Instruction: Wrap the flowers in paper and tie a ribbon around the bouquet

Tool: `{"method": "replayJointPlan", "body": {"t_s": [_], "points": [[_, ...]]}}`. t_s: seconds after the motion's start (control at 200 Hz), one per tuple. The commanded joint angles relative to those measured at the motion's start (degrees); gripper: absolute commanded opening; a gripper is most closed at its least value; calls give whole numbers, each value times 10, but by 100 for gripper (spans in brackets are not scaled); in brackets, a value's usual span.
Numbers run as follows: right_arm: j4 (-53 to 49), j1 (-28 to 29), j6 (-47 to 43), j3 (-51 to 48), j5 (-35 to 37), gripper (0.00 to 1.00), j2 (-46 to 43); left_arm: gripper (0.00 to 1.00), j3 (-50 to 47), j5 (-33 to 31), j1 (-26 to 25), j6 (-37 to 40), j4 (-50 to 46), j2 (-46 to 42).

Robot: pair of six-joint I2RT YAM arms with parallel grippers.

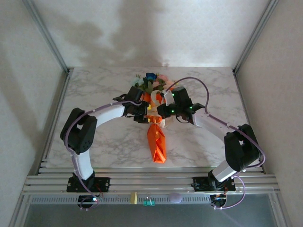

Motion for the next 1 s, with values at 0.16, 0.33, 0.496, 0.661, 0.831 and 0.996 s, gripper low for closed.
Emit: {"method": "replayJointPlan", "body": {"t_s": [0.16,0.33,0.496,0.661,0.831,0.996], "points": [[-17,-3,14,18,-20,0,9,56,14,-1,3,1,2,20],[-15,-3,14,17,-23,0,10,47,13,2,3,3,-5,17],[-15,-3,13,19,-25,0,9,55,11,-13,2,5,-18,-11],[-16,-3,11,22,-29,0,13,63,-14,-21,5,-16,8,-28],[-21,-3,10,27,-33,0,17,64,-4,-25,10,-13,11,-23],[-23,-3,10,27,-34,0,19,61,5,-8,11,-10,9,3]]}}
